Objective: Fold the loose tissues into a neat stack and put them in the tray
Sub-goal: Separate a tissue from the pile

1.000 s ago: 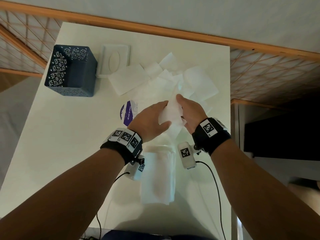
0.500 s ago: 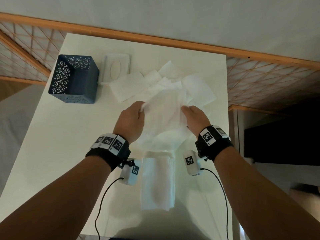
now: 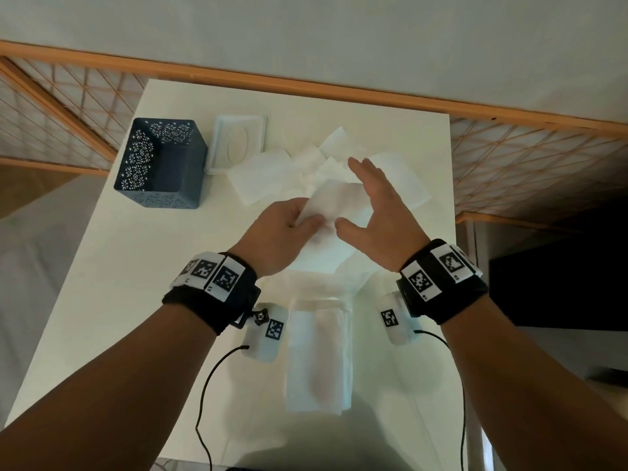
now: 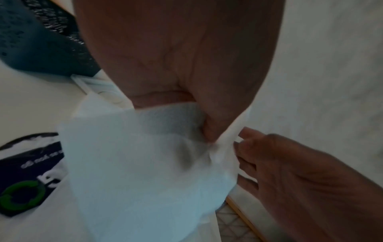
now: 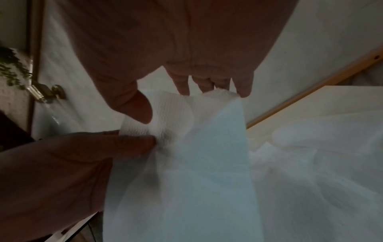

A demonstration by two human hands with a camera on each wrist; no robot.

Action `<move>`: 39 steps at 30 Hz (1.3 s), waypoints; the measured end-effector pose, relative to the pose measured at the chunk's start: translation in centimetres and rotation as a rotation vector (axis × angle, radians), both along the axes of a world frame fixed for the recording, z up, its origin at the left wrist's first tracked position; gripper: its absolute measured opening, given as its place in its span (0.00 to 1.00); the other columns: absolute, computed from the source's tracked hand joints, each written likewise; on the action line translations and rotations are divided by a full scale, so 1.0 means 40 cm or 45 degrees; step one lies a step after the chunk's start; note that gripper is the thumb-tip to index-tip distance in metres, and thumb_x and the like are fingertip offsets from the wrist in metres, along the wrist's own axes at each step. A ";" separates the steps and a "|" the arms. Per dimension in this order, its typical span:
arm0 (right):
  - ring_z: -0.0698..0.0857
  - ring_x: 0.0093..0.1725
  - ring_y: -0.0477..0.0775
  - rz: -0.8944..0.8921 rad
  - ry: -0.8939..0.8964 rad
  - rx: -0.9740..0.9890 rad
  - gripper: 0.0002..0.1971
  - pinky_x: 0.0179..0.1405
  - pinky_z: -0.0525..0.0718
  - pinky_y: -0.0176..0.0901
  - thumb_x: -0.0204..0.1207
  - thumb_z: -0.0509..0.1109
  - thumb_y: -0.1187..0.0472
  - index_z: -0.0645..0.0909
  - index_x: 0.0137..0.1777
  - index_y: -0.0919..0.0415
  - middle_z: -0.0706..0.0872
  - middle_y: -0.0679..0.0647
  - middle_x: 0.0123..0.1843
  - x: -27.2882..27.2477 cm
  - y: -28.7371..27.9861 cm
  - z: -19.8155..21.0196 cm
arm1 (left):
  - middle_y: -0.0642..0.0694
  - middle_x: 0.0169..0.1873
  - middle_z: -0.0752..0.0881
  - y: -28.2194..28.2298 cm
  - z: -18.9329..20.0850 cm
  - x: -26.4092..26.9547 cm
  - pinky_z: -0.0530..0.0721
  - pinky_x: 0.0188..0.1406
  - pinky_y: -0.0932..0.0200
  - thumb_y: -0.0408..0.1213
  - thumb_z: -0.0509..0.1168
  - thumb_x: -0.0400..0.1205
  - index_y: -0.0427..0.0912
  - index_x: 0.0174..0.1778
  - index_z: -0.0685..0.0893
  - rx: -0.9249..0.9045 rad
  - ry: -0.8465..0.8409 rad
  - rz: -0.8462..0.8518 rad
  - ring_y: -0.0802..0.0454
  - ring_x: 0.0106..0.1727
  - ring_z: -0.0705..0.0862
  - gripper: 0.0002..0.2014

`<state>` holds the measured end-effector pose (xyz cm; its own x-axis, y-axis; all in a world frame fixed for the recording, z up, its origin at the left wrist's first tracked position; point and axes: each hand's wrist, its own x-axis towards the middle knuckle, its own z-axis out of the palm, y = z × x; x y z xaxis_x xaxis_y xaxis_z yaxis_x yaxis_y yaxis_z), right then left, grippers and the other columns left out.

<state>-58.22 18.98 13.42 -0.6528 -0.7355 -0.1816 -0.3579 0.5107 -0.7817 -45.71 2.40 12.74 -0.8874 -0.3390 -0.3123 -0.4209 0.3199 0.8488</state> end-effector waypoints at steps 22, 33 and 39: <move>0.91 0.40 0.53 -0.397 -0.345 -0.189 0.08 0.38 0.89 0.45 0.82 0.77 0.56 0.86 0.51 0.61 0.93 0.56 0.45 0.043 0.083 0.037 | 0.41 0.61 0.94 0.044 0.025 0.099 0.90 0.65 0.37 0.37 0.71 0.88 0.40 0.67 0.90 0.834 0.094 0.619 0.38 0.64 0.91 0.12; 0.84 0.37 0.43 -0.246 -0.030 -0.105 0.06 0.32 0.76 0.29 0.80 0.75 0.50 0.81 0.46 0.48 0.88 0.44 0.43 0.179 0.039 0.054 | 0.42 0.57 0.94 0.148 0.101 0.096 0.94 0.56 0.42 0.49 0.72 0.87 0.39 0.67 0.86 0.818 0.180 0.577 0.43 0.59 0.94 0.19; 0.84 0.38 0.44 -0.174 0.114 -0.136 0.11 0.37 0.78 0.34 0.77 0.79 0.50 0.80 0.47 0.52 0.83 0.47 0.47 0.216 0.038 0.057 | 0.28 0.55 0.90 0.156 0.122 0.106 0.92 0.59 0.37 0.44 0.77 0.85 0.30 0.60 0.84 0.756 0.262 0.469 0.32 0.58 0.92 0.19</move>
<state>-49.58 20.51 15.70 -0.7580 -0.6508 -0.0440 -0.3613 0.4751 -0.8024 -41.47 8.63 17.61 -0.8088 -0.4525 -0.3756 -0.2259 -0.3507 0.9089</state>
